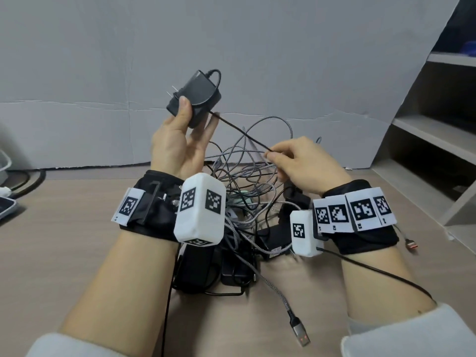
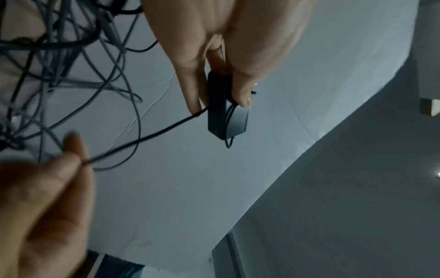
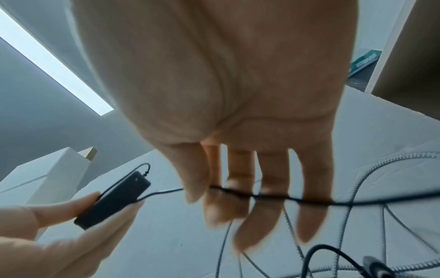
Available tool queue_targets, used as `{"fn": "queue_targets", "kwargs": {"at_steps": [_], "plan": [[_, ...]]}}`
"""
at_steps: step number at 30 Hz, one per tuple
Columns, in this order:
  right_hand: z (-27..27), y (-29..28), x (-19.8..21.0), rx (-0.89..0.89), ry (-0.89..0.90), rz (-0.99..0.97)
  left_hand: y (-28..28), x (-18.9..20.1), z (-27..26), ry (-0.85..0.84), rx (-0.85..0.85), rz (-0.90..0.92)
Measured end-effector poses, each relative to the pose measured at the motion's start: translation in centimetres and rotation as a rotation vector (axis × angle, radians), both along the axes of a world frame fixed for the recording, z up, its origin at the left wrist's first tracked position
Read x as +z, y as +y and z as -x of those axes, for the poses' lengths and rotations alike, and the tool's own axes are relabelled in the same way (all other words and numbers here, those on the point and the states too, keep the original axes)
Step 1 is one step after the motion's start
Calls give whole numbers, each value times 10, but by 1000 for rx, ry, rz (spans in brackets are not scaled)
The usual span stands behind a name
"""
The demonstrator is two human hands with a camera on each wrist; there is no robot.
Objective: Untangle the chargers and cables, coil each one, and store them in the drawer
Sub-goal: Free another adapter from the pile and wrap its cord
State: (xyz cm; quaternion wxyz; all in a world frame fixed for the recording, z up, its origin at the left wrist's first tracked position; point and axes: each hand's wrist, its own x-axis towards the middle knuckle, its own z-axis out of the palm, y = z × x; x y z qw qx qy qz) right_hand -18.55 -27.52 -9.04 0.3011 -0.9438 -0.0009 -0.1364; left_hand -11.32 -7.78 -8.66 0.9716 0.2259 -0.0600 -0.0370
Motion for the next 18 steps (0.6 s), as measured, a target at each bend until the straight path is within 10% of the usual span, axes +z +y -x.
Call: {"fn": "queue_targets", "kwargs": {"at_steps": [6, 18], "plan": [[12, 13, 16, 151, -111, 83, -4, -12, -1, -150, 245, -475], [12, -9, 22, 20, -503, -169, -17, -21, 9, -481, -284, -974]]}}
